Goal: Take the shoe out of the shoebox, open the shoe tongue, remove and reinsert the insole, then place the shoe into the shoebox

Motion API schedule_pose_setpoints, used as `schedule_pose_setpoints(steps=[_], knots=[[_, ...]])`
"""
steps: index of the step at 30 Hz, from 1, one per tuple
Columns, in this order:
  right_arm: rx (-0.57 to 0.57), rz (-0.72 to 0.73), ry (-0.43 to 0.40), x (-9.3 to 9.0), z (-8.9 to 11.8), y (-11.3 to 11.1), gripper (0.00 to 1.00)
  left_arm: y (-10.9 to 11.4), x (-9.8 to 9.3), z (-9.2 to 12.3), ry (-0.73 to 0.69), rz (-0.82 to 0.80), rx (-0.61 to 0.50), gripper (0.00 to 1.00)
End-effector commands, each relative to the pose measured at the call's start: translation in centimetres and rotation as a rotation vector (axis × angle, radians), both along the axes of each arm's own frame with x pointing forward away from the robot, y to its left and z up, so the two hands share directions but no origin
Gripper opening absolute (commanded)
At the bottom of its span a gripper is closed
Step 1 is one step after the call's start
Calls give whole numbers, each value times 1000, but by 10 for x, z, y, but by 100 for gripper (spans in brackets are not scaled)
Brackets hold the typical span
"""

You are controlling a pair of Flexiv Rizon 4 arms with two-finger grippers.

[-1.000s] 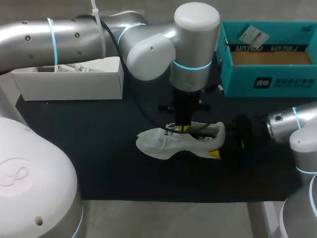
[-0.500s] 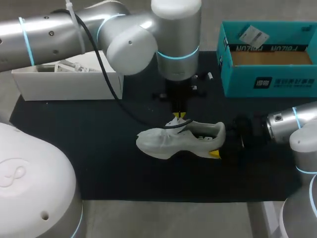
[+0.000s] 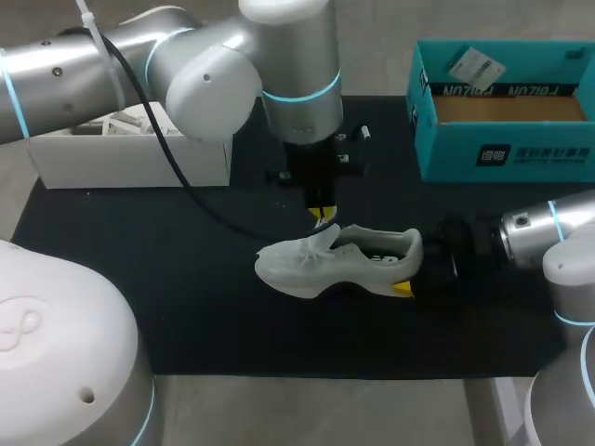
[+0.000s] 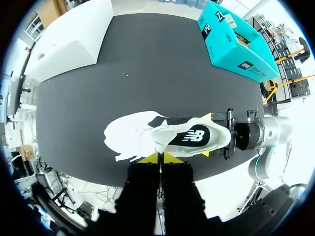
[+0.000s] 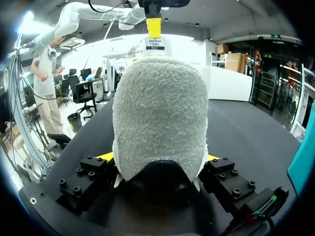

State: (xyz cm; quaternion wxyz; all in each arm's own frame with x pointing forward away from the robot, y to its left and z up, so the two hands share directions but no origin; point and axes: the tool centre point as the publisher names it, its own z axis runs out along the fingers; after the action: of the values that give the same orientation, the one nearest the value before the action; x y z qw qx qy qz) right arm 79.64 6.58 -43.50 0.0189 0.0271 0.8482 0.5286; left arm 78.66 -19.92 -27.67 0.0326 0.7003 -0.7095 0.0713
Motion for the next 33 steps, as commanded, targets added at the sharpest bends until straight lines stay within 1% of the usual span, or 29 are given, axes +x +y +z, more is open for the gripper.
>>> schedule_pose_setpoints(steps=[1, 4, 8, 13, 21, 22, 23, 24, 26, 27, 30, 31, 33], knots=[[-3, -2, 0, 0, -3, 3, 0, 14, 1, -12, 14, 20, -142, 0], [-3, -2, 0, 0, -3, 3, 0, 20, 0, -18, 30, 42, -153, 0], [-3, -2, 0, 0, -3, 3, 0, 34, -1, -30, 41, 83, -203, 0], [-3, -2, 0, 0, -3, 3, 0, 52, -6, -33, 48, 119, -184, 0], [-3, -2, 0, 0, -3, 3, 0, 66, -10, -35, 30, 39, -193, 0], [-3, -2, 0, 0, -3, 3, 0, 69, -11, -36, 39, 46, -178, 4], [-3, -2, 0, 0, -3, 3, 0, 71, -12, -37, 53, 58, -140, 12], [-3, -2, 0, 0, -3, 3, 0, 74, -13, -38, 51, 57, -119, 17], [-3, -2, 0, 0, -3, 3, 0, 80, -14, -39, 61, 74, -87, 24], [-3, -2, 0, 0, -3, 3, 0, 82, -14, -40, 64, 71, -73, 24], [-3, -2, 0, 0, -3, 3, 0, 86, -14, -45, 88, 76, -17, 14], [-3, -2, 0, 0, -3, 3, 0, 88, -14, -47, 94, 83, -5, 13], [-3, -2, 0, 0, -3, 3, 0, 91, -15, -52, 118, 91, 32, 13]])
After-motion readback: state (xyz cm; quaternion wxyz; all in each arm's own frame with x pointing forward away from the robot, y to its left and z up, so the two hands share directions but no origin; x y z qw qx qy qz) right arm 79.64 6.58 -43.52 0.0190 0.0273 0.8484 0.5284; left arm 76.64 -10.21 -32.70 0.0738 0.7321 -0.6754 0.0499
